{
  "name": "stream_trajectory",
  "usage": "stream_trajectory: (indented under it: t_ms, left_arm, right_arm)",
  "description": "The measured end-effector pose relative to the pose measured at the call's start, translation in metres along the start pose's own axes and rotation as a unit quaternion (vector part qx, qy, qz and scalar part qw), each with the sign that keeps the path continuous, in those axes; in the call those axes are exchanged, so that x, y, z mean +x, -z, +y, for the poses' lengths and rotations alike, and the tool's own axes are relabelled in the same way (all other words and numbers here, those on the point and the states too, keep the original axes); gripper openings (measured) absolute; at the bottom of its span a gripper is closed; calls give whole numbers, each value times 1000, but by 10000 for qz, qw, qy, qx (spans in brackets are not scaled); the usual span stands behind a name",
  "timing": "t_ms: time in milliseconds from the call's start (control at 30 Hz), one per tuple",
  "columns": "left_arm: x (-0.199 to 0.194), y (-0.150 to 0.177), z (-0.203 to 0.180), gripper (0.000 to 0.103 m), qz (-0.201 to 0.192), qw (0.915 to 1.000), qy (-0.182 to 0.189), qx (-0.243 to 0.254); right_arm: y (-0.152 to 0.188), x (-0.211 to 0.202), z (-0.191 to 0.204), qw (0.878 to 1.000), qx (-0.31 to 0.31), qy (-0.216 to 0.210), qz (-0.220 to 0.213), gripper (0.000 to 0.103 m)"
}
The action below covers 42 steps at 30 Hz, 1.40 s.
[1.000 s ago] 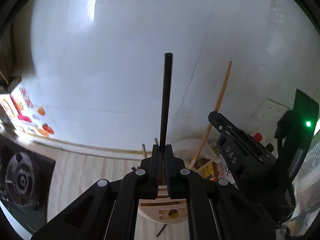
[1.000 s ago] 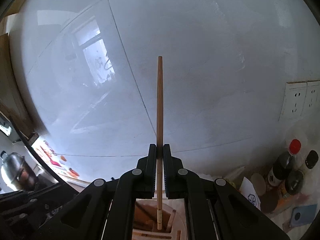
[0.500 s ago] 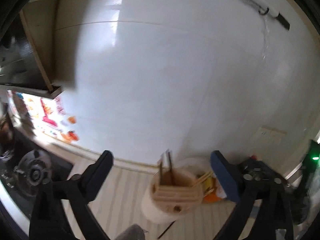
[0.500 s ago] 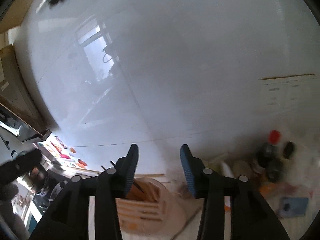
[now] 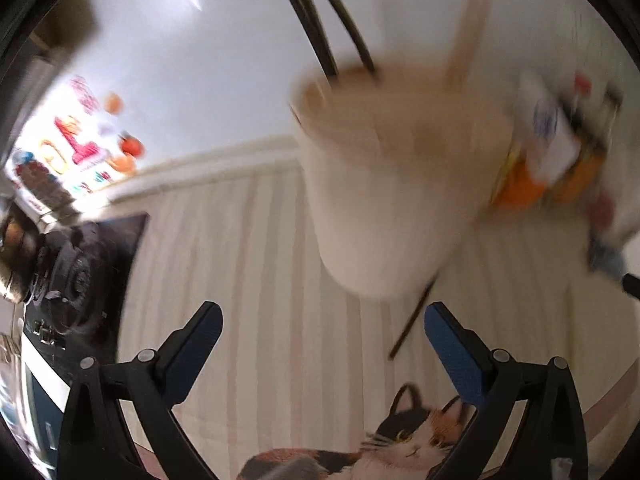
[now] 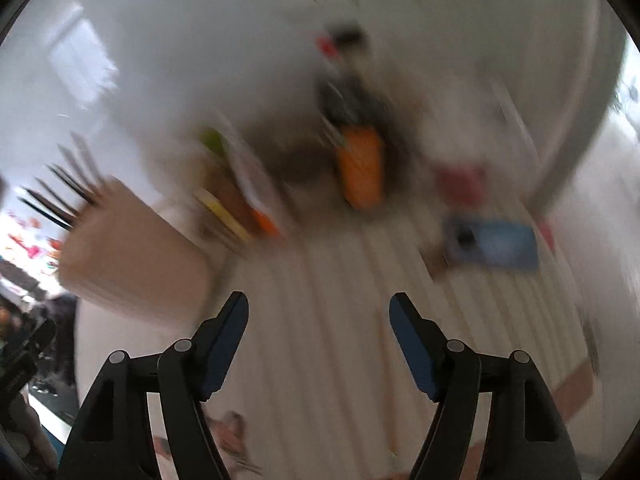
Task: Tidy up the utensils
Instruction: 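Lower both tools to the mat and grasp a dark and a wooden chopstick, then lift both chopsticks and carry them over the cream holder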
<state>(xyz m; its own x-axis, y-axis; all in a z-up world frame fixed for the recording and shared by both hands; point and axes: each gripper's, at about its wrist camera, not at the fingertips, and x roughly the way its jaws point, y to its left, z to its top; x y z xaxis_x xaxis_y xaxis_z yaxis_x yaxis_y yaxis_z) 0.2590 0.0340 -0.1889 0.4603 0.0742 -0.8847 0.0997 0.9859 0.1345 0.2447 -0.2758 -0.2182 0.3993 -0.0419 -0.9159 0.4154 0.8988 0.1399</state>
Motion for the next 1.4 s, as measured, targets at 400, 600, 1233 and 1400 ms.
stream_trajectory:
  t_ms: [400, 600, 1233, 1400]
  left_arm:
    - [95, 18, -62, 57, 951, 9892, 355, 1062]
    - [105, 23, -81, 24, 1037, 9866, 367, 1206]
    - [39, 140, -82, 4, 1314, 9894, 377, 487]
    - [21, 182, -55, 4, 1604, 9858, 488, -106]
  right_arm:
    - [60, 98, -50, 9875, 163, 457, 1497, 57]
    - [66, 115, -46, 9855, -77, 438, 1636, 57]
    - [109, 104, -35, 9785, -974, 534, 1738, 8]
    - [127, 102, -5, 9745, -1211, 319, 1861, 8]
